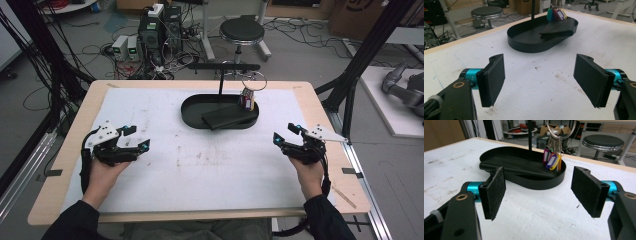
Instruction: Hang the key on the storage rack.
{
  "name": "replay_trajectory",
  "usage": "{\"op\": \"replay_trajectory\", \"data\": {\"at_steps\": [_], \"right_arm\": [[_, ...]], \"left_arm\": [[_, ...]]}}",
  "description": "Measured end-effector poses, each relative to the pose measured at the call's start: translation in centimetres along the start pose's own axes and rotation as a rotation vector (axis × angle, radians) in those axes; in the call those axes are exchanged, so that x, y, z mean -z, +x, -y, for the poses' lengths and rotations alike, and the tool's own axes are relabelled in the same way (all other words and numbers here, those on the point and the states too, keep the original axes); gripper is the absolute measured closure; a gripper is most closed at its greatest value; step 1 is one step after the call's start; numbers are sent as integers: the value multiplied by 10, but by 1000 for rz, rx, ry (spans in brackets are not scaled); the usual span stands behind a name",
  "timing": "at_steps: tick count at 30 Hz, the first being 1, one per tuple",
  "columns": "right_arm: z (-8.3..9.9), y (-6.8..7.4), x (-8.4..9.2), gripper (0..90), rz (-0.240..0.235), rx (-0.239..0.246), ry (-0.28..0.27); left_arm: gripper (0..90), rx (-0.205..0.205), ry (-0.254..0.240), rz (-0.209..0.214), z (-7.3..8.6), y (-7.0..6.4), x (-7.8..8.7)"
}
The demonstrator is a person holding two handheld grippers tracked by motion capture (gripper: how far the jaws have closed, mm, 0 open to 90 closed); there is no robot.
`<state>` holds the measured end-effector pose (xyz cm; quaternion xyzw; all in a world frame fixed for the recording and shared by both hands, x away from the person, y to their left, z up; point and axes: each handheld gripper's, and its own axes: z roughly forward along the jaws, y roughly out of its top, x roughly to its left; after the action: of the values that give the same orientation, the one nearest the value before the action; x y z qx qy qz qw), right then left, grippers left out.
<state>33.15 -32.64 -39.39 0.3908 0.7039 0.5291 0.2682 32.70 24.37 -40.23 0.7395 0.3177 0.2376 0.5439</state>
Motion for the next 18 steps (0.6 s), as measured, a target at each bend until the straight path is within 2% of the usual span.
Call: {"op": "replay_trajectory", "data": {"at_steps": [5, 10, 11, 14, 15, 18], "right_arm": [[1, -3, 2, 275, 19, -10, 1], [2, -2, 7, 274, 63, -2, 4], [3, 0, 10, 274, 87, 3, 11], [5, 2, 13, 276, 95, 6, 24], [8, 2, 15, 278, 100, 21, 31], [8, 0, 17, 278, 110, 12, 28]], "left_arm": [[253, -3, 2, -6, 2, -3, -1], [252, -4, 5, -12, 3, -4, 1], [252, -6, 3, -10, 3, -5, 2], [252, -9, 3, -12, 3, -7, 2], [252, -11, 4, -11, 3, -7, 2], [252, -17, 8, -10, 5, -10, 2]]}}
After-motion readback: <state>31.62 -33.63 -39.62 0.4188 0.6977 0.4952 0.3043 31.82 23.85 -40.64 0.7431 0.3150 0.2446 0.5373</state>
